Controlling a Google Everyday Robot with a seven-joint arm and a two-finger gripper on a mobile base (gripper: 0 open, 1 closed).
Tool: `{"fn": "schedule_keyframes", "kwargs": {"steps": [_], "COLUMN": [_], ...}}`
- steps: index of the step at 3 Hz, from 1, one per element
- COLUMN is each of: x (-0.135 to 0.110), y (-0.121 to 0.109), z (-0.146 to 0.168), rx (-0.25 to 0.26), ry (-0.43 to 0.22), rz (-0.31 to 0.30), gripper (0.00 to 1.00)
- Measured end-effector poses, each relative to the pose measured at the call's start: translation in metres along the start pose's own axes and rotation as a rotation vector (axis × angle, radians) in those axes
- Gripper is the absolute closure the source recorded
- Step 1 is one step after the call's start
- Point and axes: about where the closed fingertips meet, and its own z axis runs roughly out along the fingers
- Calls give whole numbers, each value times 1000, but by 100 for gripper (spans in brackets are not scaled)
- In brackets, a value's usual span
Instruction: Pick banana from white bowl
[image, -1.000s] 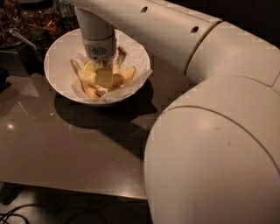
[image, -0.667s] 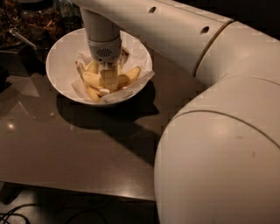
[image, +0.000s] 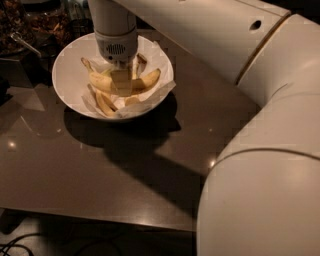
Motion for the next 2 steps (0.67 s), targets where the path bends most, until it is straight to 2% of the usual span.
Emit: {"fn": "schedule_keyframes", "kwargs": {"steps": [1, 2], "x": [-8, -19], "y": [8, 21], "z": [-31, -57], "rx": [41, 68], "ry": [-3, -29], "rz": [-19, -65], "gripper": [100, 100]}}
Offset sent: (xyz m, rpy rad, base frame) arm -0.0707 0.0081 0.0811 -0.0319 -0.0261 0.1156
